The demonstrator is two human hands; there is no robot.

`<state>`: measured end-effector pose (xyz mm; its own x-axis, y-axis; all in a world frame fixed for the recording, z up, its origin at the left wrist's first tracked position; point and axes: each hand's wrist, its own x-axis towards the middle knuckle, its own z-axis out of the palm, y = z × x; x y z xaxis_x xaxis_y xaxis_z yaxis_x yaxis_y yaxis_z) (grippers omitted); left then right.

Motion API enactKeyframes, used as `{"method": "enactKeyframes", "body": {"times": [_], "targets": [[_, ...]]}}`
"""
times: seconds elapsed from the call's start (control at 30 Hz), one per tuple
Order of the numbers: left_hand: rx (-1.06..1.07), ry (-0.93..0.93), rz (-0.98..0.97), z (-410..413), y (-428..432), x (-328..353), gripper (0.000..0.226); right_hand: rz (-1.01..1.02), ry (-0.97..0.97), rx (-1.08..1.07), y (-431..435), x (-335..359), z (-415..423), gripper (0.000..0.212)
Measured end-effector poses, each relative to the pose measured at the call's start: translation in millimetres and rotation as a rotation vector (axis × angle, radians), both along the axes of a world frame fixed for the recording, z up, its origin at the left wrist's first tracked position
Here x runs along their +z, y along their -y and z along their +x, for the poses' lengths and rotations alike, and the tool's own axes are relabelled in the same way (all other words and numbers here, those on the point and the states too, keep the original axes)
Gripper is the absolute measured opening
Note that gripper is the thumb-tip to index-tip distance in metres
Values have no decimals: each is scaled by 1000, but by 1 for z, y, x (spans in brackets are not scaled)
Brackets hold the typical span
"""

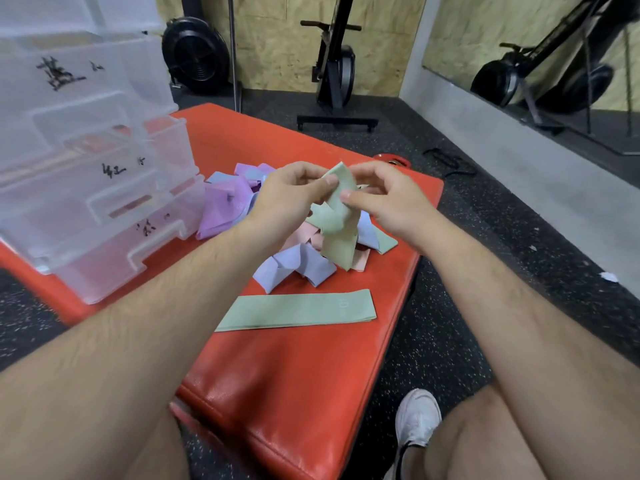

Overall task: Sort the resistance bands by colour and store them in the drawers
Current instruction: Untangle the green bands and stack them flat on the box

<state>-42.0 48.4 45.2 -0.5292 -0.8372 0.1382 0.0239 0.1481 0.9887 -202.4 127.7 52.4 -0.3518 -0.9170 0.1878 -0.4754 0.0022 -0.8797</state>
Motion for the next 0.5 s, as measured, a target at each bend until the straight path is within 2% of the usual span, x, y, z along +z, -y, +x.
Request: {"method": "enactKeyframes", "body": {"times": [0.1,0.2,0.23,0.33,0.4,0.47,0.5], "targets": [[42,45,-124,9,3,1,8,-28,-87,41,2,0,3,6],[131,75,-258,14,5,7,9,-182,-253,26,2,4,10,3],[147,47,-231,15,3,10,13,-253,-337,5,1,6,14,4],[85,-97,58,18,-2,19,31,-391,-556,5,2,8,28,9],[49,-77,92,22,-2,18,24,-334,-556,99,4,2,34,10],[72,40,-37,32,2,12,11,-213,-431,150,6,-5,37,8],[82,107,-116,37,3,9,17,-171,-355,144,7,-7,37,11]]}}
